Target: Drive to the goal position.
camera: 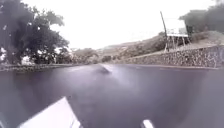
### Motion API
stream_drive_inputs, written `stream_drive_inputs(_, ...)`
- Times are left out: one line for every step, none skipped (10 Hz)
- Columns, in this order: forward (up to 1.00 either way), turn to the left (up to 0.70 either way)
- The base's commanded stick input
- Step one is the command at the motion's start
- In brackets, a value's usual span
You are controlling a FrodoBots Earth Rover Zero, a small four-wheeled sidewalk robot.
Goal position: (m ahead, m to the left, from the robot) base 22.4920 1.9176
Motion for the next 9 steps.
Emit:
stream_drive_inputs(0.70, 0.00)
stream_drive_inputs(0.70, 0.00)
stream_drive_inputs(0.70, 0.00)
stream_drive_inputs(0.70, 0.00)
stream_drive_inputs(0.70, 0.00)
stream_drive_inputs(0.70, 0.00)
stream_drive_inputs(0.70, -0.02)
stream_drive_inputs(0.70, -0.35)
stream_drive_inputs(0.70, -0.13)
